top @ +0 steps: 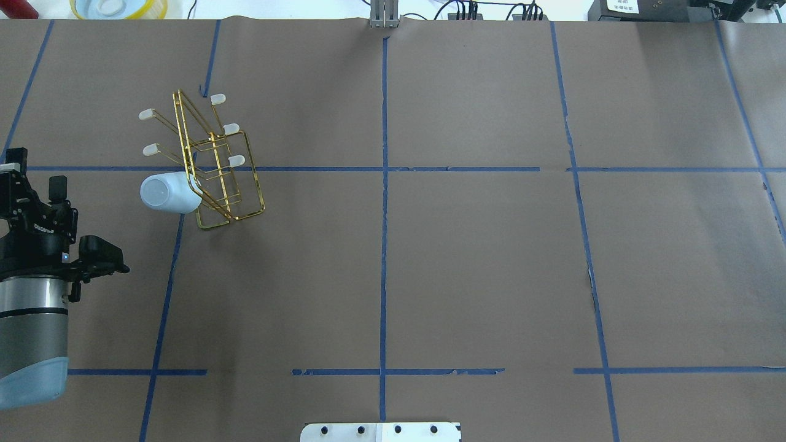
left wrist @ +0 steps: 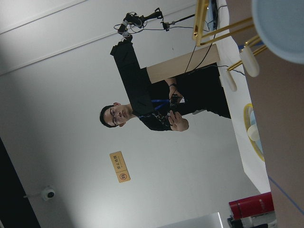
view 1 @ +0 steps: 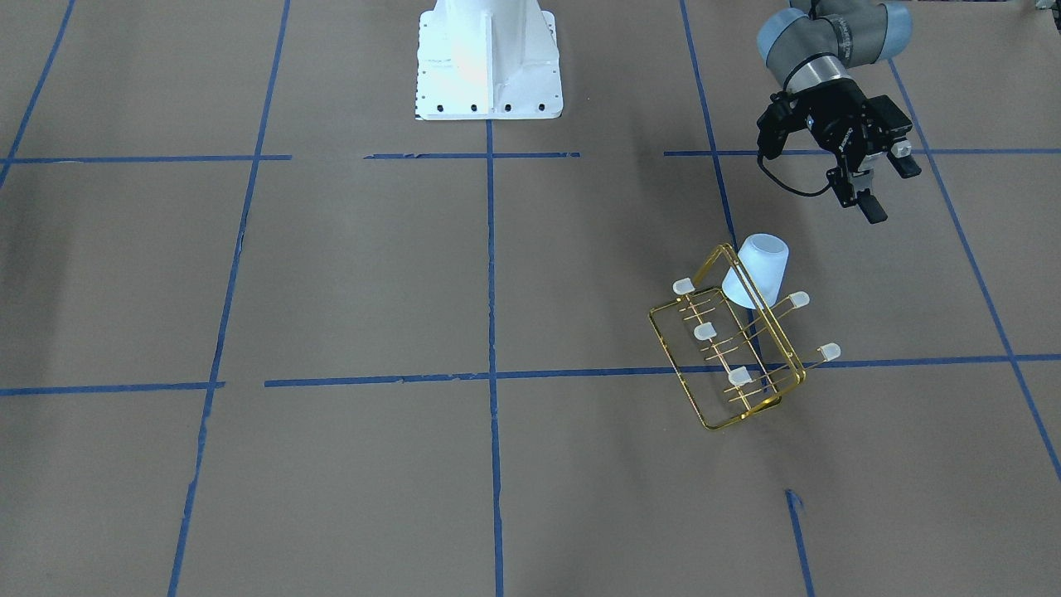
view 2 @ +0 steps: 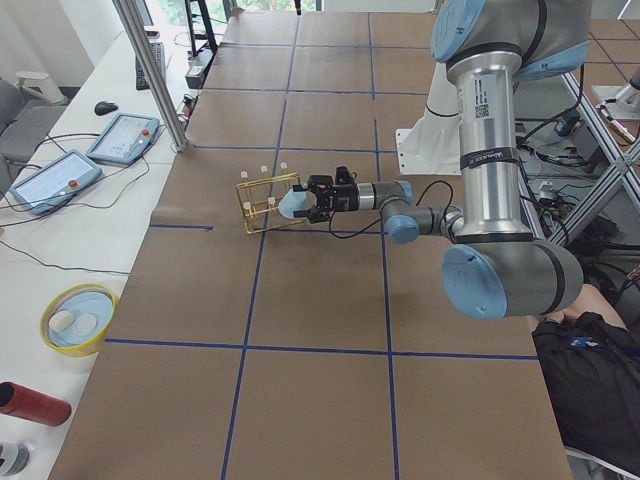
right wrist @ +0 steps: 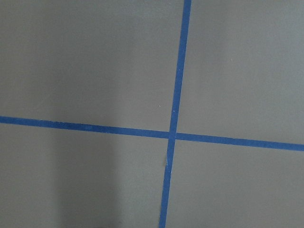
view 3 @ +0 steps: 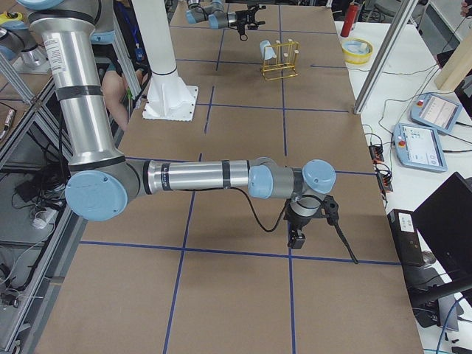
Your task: Hang cup on cup holder
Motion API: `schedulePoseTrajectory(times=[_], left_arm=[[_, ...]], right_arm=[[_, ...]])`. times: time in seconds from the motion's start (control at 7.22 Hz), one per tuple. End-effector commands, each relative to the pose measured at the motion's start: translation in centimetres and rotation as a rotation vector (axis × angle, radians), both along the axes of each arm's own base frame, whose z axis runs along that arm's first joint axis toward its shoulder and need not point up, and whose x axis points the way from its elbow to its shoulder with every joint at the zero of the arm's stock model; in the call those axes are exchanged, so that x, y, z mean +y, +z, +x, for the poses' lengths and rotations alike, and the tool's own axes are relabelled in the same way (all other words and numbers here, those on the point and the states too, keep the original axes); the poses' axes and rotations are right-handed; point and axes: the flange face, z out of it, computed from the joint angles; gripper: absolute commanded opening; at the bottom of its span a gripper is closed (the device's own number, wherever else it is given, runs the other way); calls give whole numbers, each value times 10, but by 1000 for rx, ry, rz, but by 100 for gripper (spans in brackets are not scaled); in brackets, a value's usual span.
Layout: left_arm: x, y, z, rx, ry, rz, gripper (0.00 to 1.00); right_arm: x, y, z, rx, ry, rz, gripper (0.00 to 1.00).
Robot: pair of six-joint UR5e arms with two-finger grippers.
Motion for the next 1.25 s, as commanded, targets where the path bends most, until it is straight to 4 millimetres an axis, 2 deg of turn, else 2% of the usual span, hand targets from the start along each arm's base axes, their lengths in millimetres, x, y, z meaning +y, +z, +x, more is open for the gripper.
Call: schedulePoseTrajectory(times=[0.0,0.28,0.55,0.69,1.11], left_arm=[[-1,-8,-15,401,111,-36,100],[0,-15,-31,678,191,-23,100],[2,-9,-29,981,241,-83,100],[-6,-10,-35,1046,251,-116,100],[-50,-5,-79,1143,370,-317,100]], right_arm=[[0,0,0,0,0,0,100],[0,0,0,0,0,0,100],[0,0,0,0,0,0,100],[0,0,-1,0,-1,0,100],[0,0,-1,0,-1,0,100]])
